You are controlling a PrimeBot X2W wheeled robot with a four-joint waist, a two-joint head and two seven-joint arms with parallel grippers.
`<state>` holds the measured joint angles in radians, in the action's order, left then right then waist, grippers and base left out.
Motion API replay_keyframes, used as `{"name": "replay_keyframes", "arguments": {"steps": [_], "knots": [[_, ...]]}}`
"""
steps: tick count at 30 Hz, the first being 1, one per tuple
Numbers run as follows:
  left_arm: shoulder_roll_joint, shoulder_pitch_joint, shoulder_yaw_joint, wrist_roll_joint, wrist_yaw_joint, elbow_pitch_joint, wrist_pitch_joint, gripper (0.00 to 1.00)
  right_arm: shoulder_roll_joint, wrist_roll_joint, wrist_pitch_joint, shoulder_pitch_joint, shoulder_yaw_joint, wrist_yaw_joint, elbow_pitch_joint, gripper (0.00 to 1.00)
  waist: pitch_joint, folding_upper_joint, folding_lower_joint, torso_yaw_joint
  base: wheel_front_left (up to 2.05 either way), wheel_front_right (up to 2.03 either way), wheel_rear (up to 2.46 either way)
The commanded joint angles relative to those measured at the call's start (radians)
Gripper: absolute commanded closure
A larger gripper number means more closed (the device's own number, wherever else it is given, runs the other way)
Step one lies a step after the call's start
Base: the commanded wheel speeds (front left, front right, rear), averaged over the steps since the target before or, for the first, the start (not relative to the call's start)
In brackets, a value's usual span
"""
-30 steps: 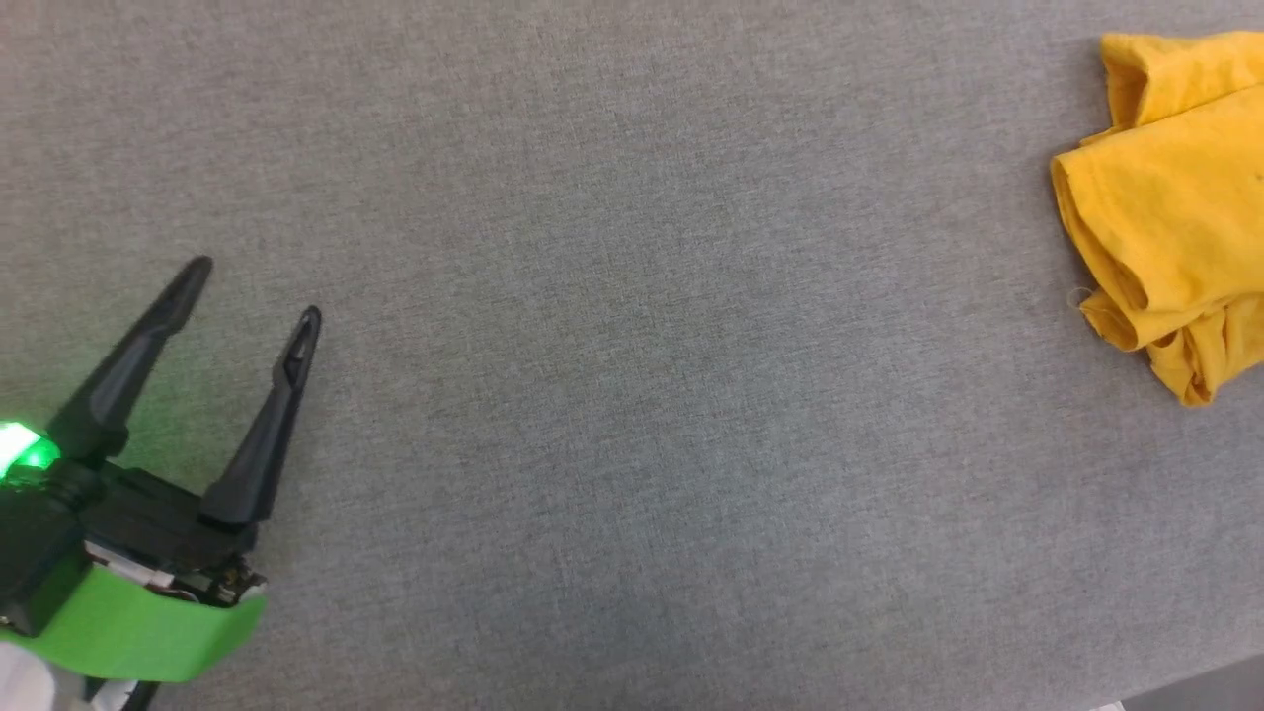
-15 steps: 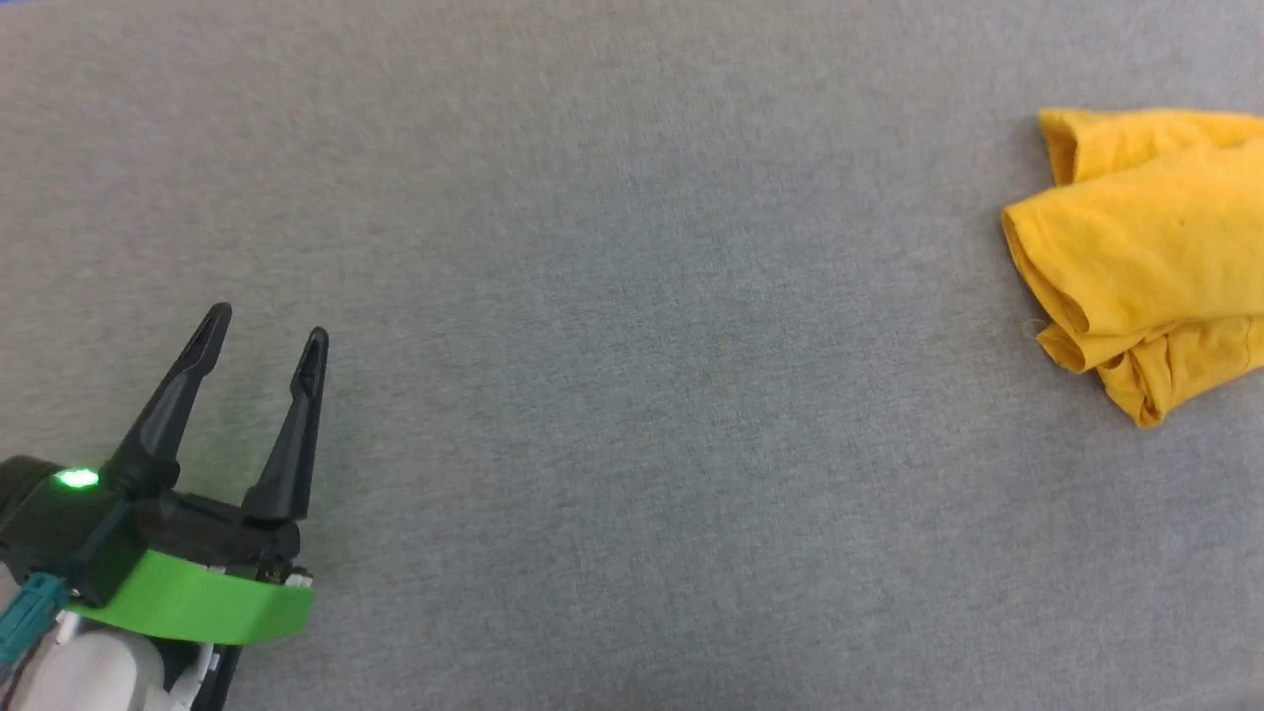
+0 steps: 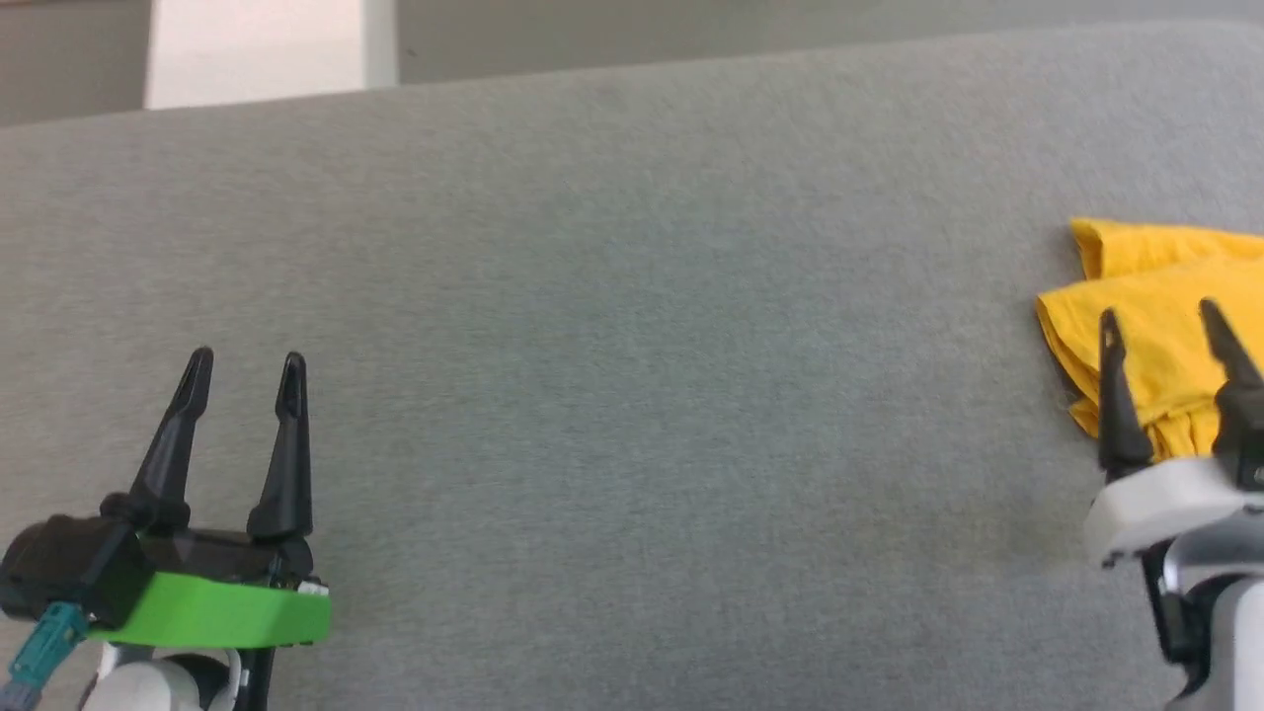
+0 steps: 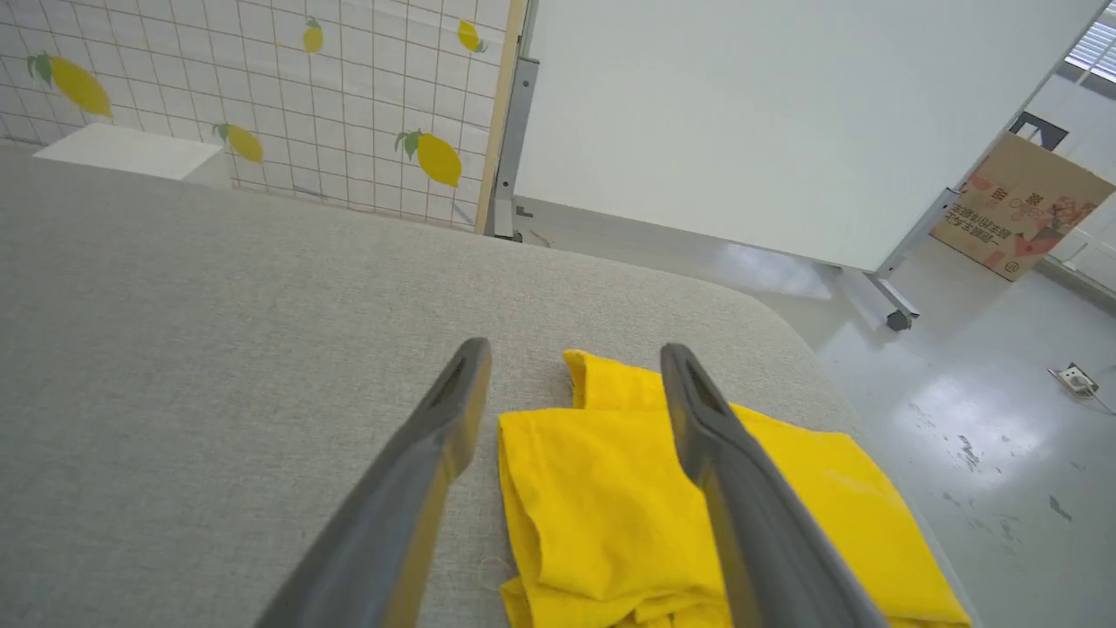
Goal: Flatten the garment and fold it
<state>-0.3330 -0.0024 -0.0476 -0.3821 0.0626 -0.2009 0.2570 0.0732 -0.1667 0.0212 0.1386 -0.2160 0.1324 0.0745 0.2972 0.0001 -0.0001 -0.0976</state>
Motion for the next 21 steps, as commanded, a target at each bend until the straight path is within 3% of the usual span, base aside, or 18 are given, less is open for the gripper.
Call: {"name": "replay_keyframes", "arguments": {"steps": [1,3,8,15,21], "knots": [[0.023,0.015,0.017,0.021,0.01,0.006,0.004,0.0,-0.012,-0.004,-0.016,-0.029,0.002,-0.002,0.024,0.0,-0.078,-0.0001,0.0001,0.077,0.0,0.0,0.0],[0.048,0.022,0.033,0.033,0.02,0.012,0.005,0.0,-0.02,-0.015,-0.036,-0.055,0.005,-0.002,0.047,0.0,-0.091,-0.0001,0.0001,0.09,0.0,0.0,0.0],[0.099,0.041,0.05,0.083,0.042,0.053,0.005,0.0,-0.022,0.096,-0.104,-0.117,-0.003,-0.002,0.049,0.0,-0.136,-0.0001,0.0001,0.127,0.0,0.0,0.0],[0.153,0.07,0.075,0.143,0.056,0.085,0.005,0.0,-0.023,0.134,-0.234,-0.212,0.022,-0.002,-0.039,0.0,-0.191,-0.0001,0.0001,0.162,0.0,0.0,0.0],[0.201,0.117,0.1,0.18,0.061,0.094,0.005,0.0,-0.023,0.141,-0.272,-0.253,0.055,-0.002,-0.113,0.0,-0.211,-0.0001,0.0001,0.167,0.0,0.0,0.0]]}}
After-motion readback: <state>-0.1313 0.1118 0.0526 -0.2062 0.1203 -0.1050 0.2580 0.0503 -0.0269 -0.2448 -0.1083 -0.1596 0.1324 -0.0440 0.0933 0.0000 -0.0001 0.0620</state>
